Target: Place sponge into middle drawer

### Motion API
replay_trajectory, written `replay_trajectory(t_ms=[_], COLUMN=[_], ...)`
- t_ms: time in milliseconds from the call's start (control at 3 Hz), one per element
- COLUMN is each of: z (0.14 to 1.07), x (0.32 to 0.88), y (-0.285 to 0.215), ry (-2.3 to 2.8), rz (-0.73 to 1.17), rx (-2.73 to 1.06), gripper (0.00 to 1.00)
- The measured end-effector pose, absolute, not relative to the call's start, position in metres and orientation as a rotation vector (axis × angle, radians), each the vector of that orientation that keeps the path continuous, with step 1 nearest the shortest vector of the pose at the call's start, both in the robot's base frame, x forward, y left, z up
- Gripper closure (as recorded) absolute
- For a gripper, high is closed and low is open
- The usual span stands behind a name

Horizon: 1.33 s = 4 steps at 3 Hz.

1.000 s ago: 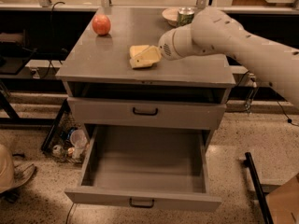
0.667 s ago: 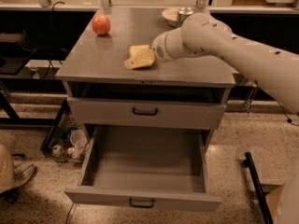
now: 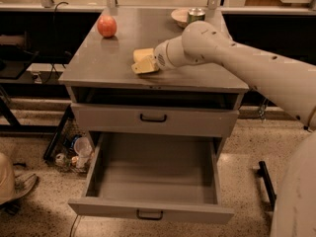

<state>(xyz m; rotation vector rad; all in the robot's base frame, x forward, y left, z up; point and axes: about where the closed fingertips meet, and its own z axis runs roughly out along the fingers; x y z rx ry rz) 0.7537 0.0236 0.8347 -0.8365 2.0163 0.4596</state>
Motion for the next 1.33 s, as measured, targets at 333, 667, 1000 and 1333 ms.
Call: replay_trajectory(t_ms=[333,667,1000,1333], z=[0.833,0.867,0.919,0.924], x=[0.749,0.719,0.661,0.639], y=[0.024,0.012,0.003,-0.01], ry=[2.012,1.932,1.831,1.803], rz=[0.479,0.495,0.546,0.551], rx=[-0.824,-0.827,-0.897,-0.943], gripper=[0.62,0.87,1.0,1.0])
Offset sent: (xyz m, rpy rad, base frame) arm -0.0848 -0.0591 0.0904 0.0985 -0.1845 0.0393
